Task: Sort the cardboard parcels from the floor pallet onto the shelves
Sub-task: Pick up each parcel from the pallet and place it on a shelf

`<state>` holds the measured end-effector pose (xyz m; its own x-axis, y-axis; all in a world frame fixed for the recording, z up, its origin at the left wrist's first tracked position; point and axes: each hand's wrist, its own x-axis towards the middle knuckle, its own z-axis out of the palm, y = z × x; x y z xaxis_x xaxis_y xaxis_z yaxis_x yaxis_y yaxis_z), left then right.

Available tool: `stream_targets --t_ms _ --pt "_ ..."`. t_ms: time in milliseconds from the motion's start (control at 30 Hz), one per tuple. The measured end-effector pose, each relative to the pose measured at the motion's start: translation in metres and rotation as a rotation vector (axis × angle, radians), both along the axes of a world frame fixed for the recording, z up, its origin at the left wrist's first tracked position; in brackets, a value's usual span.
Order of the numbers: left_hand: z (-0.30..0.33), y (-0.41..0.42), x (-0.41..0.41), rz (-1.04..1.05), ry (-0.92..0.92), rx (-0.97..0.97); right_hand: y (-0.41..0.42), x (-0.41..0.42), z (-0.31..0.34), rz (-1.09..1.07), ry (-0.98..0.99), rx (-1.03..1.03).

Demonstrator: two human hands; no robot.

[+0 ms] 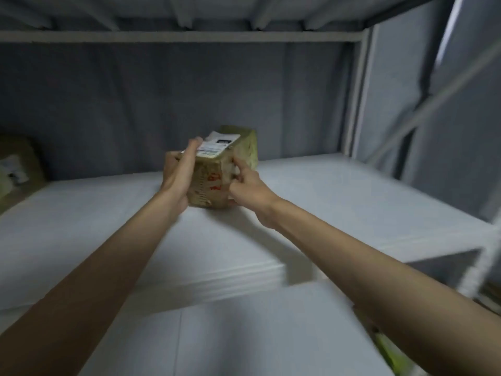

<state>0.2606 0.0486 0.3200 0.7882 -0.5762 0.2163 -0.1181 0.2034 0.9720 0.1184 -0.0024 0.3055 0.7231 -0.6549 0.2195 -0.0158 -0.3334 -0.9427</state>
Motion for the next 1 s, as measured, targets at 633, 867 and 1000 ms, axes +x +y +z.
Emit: stream_targets --t_ms 633,867,1000 --pt "-0.031 -0.053 -0.431 -0.398 -0.067 -0.145 -0.007 -0.433 -0.032 -0.552 -0.079 -0.212" --pt "-0.039 -0.039 -0.5 -0.502 -0.201 -0.102 -0.011 -0.497 -0.035 -0.63 -0.238 -0.099" --pt "-0.04 -0.037 -0.515 -0.592 -0.268 -0.109 -0.015 -0.511 -0.034 -0.66 -0.244 -0.132"
